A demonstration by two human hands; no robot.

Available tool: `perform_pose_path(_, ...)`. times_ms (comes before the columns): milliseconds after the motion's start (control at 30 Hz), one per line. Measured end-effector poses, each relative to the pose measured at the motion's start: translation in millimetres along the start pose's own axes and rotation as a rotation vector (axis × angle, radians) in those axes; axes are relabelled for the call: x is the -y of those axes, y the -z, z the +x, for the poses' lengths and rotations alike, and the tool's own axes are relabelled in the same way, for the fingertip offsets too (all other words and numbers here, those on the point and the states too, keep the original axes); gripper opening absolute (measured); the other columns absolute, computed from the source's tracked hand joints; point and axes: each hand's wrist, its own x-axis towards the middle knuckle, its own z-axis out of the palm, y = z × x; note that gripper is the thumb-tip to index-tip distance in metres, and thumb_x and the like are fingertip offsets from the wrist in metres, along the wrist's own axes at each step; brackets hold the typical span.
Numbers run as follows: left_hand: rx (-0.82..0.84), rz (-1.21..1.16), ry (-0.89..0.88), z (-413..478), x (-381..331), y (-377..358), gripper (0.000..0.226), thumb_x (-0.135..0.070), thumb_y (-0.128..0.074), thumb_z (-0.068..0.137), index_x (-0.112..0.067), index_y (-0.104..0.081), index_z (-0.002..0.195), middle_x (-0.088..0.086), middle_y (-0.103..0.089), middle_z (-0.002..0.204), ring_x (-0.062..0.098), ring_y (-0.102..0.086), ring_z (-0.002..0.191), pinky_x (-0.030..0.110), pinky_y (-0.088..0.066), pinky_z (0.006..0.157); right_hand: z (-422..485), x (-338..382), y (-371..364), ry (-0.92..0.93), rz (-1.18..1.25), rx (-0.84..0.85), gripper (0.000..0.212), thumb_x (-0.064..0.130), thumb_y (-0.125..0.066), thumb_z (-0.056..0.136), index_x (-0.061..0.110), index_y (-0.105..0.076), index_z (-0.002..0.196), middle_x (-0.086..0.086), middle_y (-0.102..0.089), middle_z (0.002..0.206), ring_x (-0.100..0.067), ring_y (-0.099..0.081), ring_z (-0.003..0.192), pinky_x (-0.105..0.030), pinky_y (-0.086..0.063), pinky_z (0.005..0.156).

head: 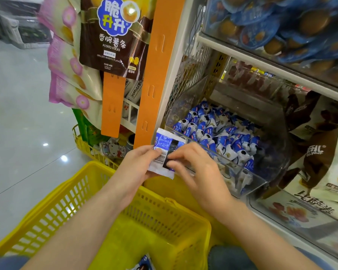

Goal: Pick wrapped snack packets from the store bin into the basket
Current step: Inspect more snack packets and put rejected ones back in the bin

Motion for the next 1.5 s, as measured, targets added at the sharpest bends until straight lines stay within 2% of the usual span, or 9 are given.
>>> perform_pose_path(200, 0.016, 0.082, -0.070, -2, 2, -2, 0.014, -0.027, -0.051, 0.093, -0.031, -0.063, 0.099, -0.014, -0.072, 0.083, -0.002, -0.067, 0.075, 0.017, -0.050, 0.065, 6, -4, -2, -0.512, 0.354, -0.076, 0.025, 0.027, -0.051, 0.091, 0.022, -0.045, 0.115, 0.012, -0.058, 0.097, 0.001, -0.059, 0.085, -0.019, -0.053, 0.073)
perform_pose_path(333, 0.009, 0.211, -0.196, -1, 1, -3, 0.014, -0.023, -0.050, 0.094, -0.029, -0.059, 0.103, -0.012, -0.068, 0.088, -0.011, -0.062, 0.074, 0.004, -0.043, 0.055, 10, 0, 2, -0.624, 0.702, -0.075, 0.011, 0.022, -0.046, 0.095, 0.016, -0.055, 0.097, -0.005, -0.069, 0.093, -0.014, -0.068, 0.081, -0.029, -0.059, 0.068)
perform_pose_path(467, -0.091, 0.374, -0.392, 0, 7, -5, 0.022, -0.016, -0.061, 0.088, -0.028, -0.051, 0.102, -0.010, -0.063, 0.098, 0.003, -0.062, 0.086, 0.014, -0.048, 0.070, 11, 0, 7, -0.717, 0.786, -0.112, 0.014, 0.017, -0.051, 0.093, 0.011, -0.054, 0.081, -0.010, -0.069, 0.082, -0.016, -0.068, 0.068, -0.023, -0.056, 0.058)
perform_pose_path(667, -0.159, 0.671, -0.592, -3, 17, -8, 0.022, -0.033, -0.065, 0.080, -0.032, -0.049, 0.095, -0.017, -0.053, 0.096, -0.009, -0.050, 0.092, 0.006, -0.041, 0.073, 5, 1, -1, -0.569, 0.500, -0.104, 0.017, 0.020, -0.056, 0.091, 0.013, -0.053, 0.075, -0.002, -0.064, 0.071, -0.007, -0.064, 0.063, -0.024, -0.055, 0.058)
perform_pose_path(833, -0.132, 0.720, -0.545, -1, 21, -7, 0.024, -0.035, -0.067, 0.080, -0.040, -0.046, 0.091, -0.022, -0.056, 0.093, -0.010, -0.054, 0.089, 0.011, -0.047, 0.067, 0, 1, -2, -0.456, 0.336, -0.101, 0.015, 0.027, -0.058, 0.089, 0.019, -0.056, 0.077, -0.002, -0.065, 0.073, -0.021, -0.063, 0.074, -0.047, -0.053, 0.072)
perform_pose_path(933, -0.069, 0.696, -0.553, -1, 20, -5, 0.021, -0.028, -0.061, 0.087, -0.044, -0.047, 0.087, -0.024, -0.059, 0.090, -0.012, -0.056, 0.089, 0.004, -0.045, 0.065, 1, -2, -3, -0.418, 0.244, -0.104, 0.015, 0.029, -0.059, 0.088, 0.023, -0.055, 0.075, 0.003, -0.064, 0.071, -0.013, -0.062, 0.070, -0.042, -0.054, 0.069)
perform_pose_path(1067, -0.076, 0.720, -0.587, -1, 22, -5, 0.011, -0.025, -0.051, 0.091, -0.036, -0.048, 0.090, -0.013, -0.065, 0.086, -0.002, -0.063, 0.076, 0.020, -0.052, 0.061, -1, -5, -5, -0.309, 0.068, -0.094, 0.015, 0.031, -0.058, 0.089, 0.022, -0.056, 0.077, 0.006, -0.062, 0.072, -0.006, -0.060, 0.069, -0.029, -0.050, 0.060)
perform_pose_path(1300, -0.194, 0.717, -0.622, -1, 27, -4, 0.008, -0.026, -0.051, 0.092, -0.028, -0.049, 0.085, -0.010, -0.060, 0.066, 0.004, -0.059, 0.056, 0.024, -0.047, 0.046, 0, -1, -19, -0.486, 0.421, 0.033, 0.011, 0.030, -0.055, 0.090, 0.036, -0.048, 0.096, 0.012, -0.061, 0.100, -0.003, -0.062, 0.088, -0.035, -0.055, 0.080)
perform_pose_path(1500, -0.197, 0.668, -0.603, -1, 25, -6, 0.011, -0.021, -0.051, 0.093, -0.025, -0.052, 0.083, -0.007, -0.065, 0.068, 0.012, -0.062, 0.059, 0.034, -0.048, 0.052, 0, 1, -16, -0.553, 0.499, 0.096, 0.020, 0.026, -0.049, 0.094, 0.021, -0.051, 0.113, 0.006, -0.064, 0.097, 0.006, -0.061, 0.070, -0.015, -0.050, 0.060)
